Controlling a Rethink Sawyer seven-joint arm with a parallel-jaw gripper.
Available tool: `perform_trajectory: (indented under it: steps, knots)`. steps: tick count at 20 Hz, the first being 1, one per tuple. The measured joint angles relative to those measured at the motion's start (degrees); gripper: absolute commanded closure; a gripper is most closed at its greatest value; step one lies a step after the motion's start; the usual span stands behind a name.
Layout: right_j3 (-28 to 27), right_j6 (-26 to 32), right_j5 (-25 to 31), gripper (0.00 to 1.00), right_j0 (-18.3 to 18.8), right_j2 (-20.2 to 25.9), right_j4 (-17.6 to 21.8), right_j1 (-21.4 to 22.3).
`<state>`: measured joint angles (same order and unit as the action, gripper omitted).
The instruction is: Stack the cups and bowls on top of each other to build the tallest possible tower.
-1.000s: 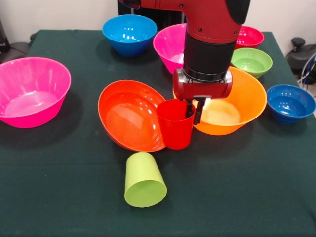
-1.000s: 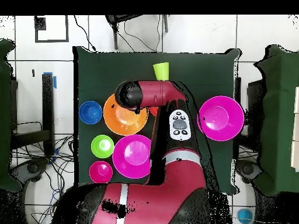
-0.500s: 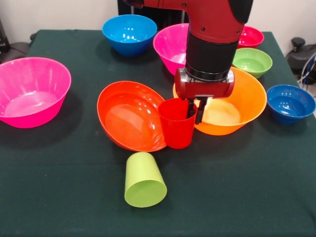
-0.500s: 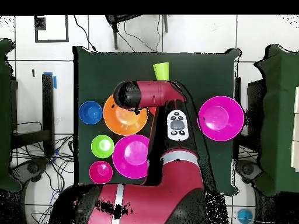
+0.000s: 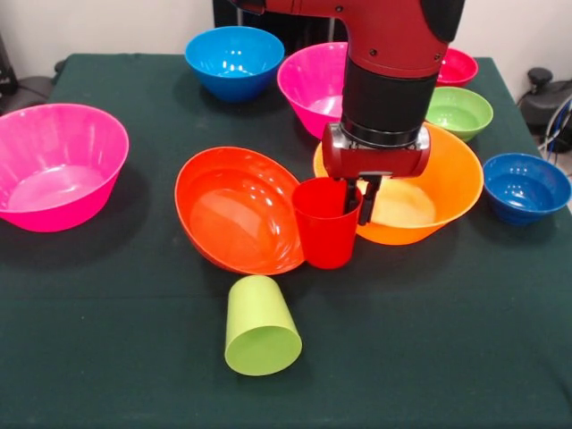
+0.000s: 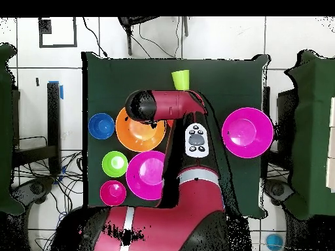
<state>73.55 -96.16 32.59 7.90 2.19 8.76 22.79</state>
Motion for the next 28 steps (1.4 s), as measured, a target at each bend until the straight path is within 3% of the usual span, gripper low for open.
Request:
perform_trajectory:
  steps: [28]
  knots:
    - [-1.49,0.00,-0.02,1.00,-1.63,-2.82,-2.69,-4.08]
